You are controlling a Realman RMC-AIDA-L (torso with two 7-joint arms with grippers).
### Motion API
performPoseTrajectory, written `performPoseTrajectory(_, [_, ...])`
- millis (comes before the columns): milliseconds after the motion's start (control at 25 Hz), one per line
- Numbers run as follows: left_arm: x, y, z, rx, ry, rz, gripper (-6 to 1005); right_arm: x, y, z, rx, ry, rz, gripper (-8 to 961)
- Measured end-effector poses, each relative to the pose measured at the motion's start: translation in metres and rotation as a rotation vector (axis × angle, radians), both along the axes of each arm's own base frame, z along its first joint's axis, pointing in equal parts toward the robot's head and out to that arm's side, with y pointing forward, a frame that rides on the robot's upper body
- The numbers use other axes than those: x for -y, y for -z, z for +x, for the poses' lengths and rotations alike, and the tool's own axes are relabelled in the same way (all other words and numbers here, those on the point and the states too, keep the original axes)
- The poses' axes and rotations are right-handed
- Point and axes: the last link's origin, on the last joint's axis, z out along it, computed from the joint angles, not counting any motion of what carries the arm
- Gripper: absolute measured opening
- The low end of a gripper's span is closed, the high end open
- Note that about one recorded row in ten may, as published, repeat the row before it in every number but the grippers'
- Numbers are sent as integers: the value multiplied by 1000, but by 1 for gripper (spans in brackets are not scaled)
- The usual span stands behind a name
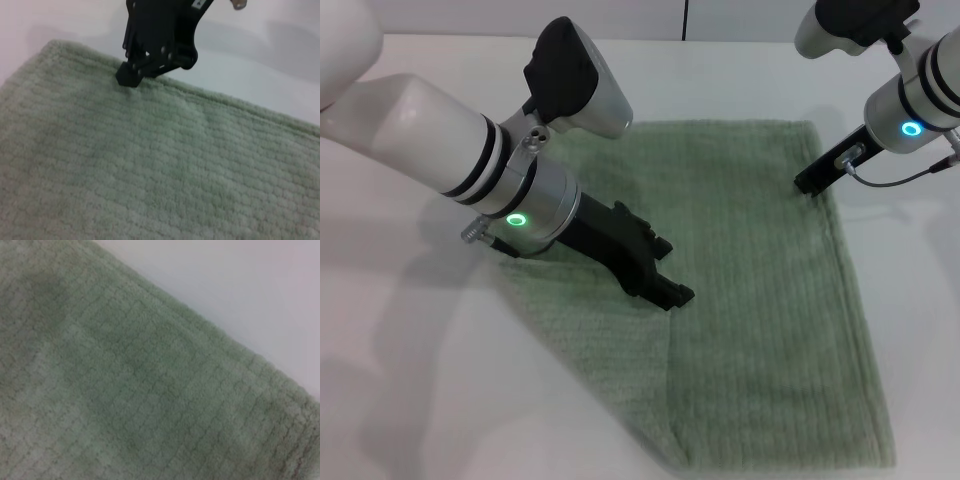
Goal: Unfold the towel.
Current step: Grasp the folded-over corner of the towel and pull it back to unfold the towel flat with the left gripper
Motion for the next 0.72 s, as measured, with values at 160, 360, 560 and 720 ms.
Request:
performPoseTrajectory(160, [-1, 0, 0, -5, 2, 2, 692, 0, 0, 0, -1, 0, 0, 0])
performPoseTrajectory(360, [0, 2, -2, -17, 0, -7, 684, 0, 0, 0, -1, 0, 1, 0])
performPoseTrajectory(560, [0, 4, -2, -40, 10, -19, 677, 0, 0, 0, -2, 0, 1, 0])
performPoseTrajectory(720, [0, 3, -1, -39, 18, -19, 671, 0, 0, 0, -2, 0, 1, 0])
